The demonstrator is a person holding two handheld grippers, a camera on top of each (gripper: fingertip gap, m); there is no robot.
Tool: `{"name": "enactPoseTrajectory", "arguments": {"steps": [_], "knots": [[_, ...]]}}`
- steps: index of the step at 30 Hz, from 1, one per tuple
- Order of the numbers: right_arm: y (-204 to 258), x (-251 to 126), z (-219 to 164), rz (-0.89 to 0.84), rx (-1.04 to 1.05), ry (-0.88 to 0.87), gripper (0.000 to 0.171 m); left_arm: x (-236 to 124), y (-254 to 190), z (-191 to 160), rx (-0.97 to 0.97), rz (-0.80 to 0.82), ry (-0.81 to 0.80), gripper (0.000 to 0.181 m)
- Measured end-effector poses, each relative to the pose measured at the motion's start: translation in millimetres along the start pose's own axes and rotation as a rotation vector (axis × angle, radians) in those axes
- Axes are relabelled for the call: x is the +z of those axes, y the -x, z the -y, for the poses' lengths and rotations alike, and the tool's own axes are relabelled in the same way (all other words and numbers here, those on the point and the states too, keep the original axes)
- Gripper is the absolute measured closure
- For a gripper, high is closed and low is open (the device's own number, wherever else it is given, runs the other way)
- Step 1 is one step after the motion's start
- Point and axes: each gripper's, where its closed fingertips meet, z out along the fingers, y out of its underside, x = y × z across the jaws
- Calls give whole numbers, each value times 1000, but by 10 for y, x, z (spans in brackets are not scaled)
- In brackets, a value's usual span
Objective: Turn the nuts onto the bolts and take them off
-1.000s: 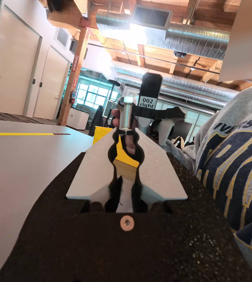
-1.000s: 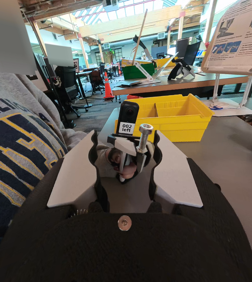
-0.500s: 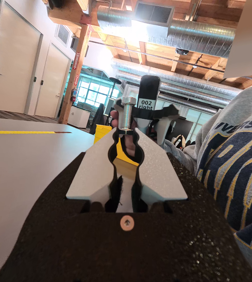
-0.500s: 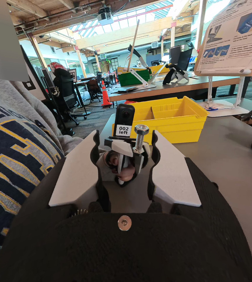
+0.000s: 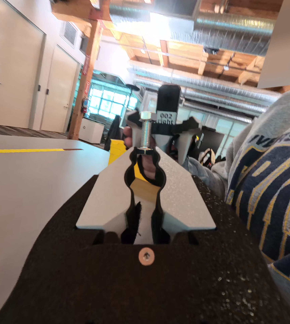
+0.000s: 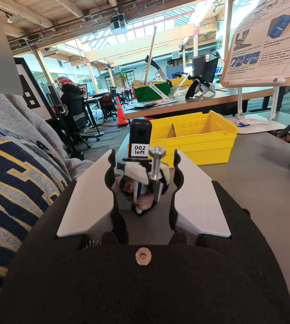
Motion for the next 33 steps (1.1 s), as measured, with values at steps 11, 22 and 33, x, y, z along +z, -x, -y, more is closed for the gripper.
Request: {"name": "enactPoseTrajectory", "arguments": {"steps": [11, 22, 33], "knots": [[-45, -73, -29, 6, 38, -18, 124, -49, 108, 46, 6, 67, -23, 166], [-12, -5, -31, 17, 39, -41, 118, -48, 92, 37, 5, 55, -12, 166], [11, 155, -77, 20, 44, -34, 110, -9, 50, -52, 25, 22, 57, 166]]}}
